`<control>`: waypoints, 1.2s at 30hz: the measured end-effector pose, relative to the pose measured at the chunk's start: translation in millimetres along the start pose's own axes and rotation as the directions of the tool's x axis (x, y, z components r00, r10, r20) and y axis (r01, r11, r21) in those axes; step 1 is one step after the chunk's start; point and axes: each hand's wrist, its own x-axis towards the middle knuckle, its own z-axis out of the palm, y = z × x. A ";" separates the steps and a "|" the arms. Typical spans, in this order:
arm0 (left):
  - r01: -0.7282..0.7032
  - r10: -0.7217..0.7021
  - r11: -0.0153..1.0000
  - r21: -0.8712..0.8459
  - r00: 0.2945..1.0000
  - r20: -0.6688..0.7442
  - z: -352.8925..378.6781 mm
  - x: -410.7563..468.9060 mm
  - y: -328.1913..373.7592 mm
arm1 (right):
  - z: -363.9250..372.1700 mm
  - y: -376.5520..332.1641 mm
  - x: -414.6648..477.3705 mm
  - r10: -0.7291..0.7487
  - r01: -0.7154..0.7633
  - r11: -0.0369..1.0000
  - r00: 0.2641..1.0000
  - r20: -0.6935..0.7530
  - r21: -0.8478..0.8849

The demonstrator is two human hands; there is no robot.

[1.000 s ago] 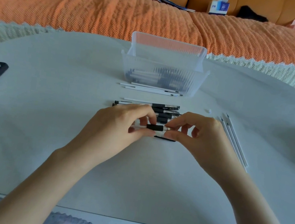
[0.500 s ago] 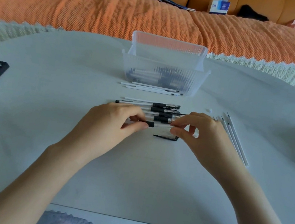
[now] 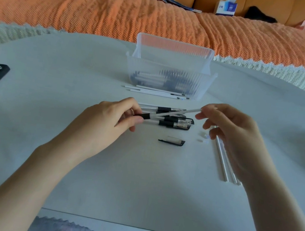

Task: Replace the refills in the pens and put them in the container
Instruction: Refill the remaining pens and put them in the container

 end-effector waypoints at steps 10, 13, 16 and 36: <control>0.029 -0.046 0.995 -0.094 0.981 -0.188 0.0 2.4 2.6 | -3.7 -1.9 2.3 0.050 -0.037 0.995 0.989 -0.140 0.090; -0.020 -0.024 0.979 -0.201 0.977 -0.212 6.7 0.6 16.1 | 3.2 -0.4 -0.3 0.069 -0.068 0.998 0.997 -0.032 0.016; -0.030 0.001 0.985 -0.169 0.986 -0.169 14.0 -1.7 21.4 | 8.8 2.1 -1.8 0.070 -0.070 0.997 0.997 0.015 -0.025; -0.029 0.016 0.998 -0.056 0.975 -0.221 7.2 -0.5 8.2 | 13.6 20.6 -7.1 -0.070 0.111 0.783 0.993 0.090 -0.613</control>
